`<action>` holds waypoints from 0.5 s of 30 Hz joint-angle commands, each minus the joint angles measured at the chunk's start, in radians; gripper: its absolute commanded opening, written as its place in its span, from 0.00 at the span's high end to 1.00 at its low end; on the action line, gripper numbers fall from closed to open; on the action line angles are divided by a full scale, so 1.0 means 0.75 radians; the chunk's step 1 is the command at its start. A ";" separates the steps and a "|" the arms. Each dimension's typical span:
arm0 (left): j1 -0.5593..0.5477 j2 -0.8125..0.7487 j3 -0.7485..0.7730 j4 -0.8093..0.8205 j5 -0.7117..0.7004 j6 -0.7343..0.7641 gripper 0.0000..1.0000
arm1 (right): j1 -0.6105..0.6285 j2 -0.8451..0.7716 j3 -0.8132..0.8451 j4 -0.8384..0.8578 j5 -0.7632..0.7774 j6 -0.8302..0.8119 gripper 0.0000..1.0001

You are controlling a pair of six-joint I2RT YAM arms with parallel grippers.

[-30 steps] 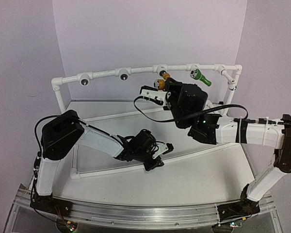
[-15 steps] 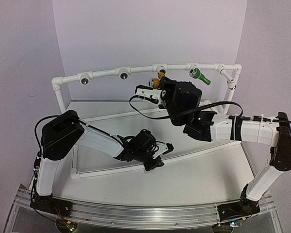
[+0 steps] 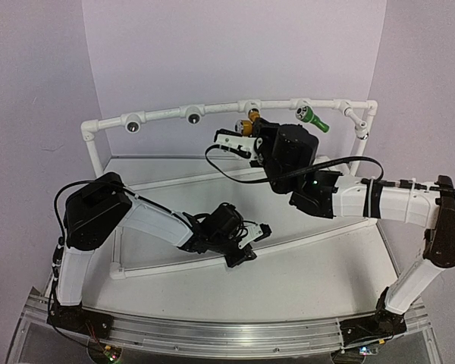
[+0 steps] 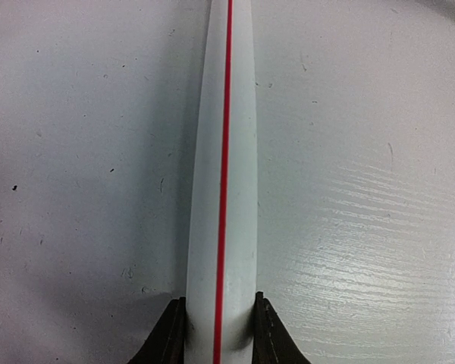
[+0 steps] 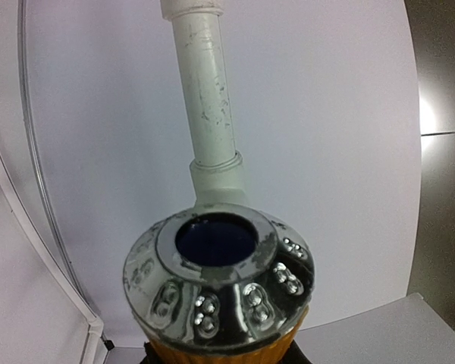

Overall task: Install the water faucets
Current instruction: Screw the water faucet onto the adaptor.

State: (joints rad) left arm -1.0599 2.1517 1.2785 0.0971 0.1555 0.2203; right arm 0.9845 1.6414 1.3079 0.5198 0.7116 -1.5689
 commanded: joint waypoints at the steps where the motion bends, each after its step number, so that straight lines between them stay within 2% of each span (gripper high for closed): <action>1: -0.037 0.044 -0.084 -0.230 0.007 -0.123 1.00 | -0.088 -0.048 -0.017 0.018 0.009 0.054 1.00; 7: -0.037 0.043 -0.087 -0.230 0.011 -0.120 1.00 | -0.117 -0.065 0.007 -0.014 -0.001 0.135 1.00; 15: -0.041 0.055 -0.076 -0.233 0.058 -0.122 1.00 | -0.019 0.080 0.191 -0.067 0.056 0.274 1.00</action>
State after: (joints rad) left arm -1.0599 2.1517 1.2743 0.1062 0.1562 0.2199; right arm 0.9688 1.6489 1.3561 0.4451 0.6914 -1.4627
